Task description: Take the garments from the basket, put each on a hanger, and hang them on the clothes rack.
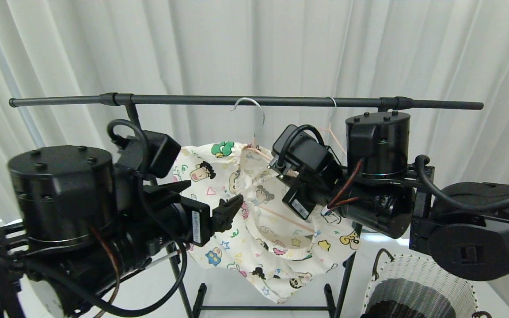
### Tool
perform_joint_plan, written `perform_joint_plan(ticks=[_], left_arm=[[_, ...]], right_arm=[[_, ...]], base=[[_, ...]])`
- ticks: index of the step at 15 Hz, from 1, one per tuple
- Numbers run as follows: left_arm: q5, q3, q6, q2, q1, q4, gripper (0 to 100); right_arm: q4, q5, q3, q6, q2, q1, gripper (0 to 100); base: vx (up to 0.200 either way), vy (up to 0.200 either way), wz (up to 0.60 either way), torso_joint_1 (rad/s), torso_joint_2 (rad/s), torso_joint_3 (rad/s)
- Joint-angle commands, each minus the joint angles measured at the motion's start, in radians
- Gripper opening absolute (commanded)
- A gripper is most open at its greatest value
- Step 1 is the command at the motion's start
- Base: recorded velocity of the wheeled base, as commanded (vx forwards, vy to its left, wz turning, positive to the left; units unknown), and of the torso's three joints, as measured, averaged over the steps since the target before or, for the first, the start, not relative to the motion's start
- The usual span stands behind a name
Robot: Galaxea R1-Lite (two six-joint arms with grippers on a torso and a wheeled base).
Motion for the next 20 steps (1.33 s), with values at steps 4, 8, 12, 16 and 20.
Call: perform_joint_plan(ticks=[4,8,12,16,20], left_arm=[[0.01,-0.03,-0.002,0.145,0.0,-0.001,100],[0.022,-0.027,-0.003,0.145,0.006,-0.001,100],[0.037,-0.03,-0.105,0.133,0.005,-0.001,0],[0.142,-0.038,-0.094,0.129,0.008,-0.001,0],[0.165,-0.03,0.119,0.043,0.034,-0.001,0]], right_arm=[[-0.001,-0.002,0.0,0.0,0.002,0.02,0],[-0.001,-0.003,0.0,0.0,0.0,0.02,0],[-0.001,-0.005,0.006,0.0,-0.007,0.02,0],[0.002,-0.037,0.021,0.0,-0.013,0.019,0],[0.007,-0.043,0.155,0.0,-0.067,0.016,0]], base=[[0.0,0.0,0.0,0.0,0.0,0.0],[0.0,0.0,0.0,0.0,0.0,0.0],[0.0,0.0,0.0,0.0,0.0,0.0],[0.0,0.0,0.0,0.0,0.0,0.0],[0.0,0.0,0.0,0.0,0.0,0.0]])
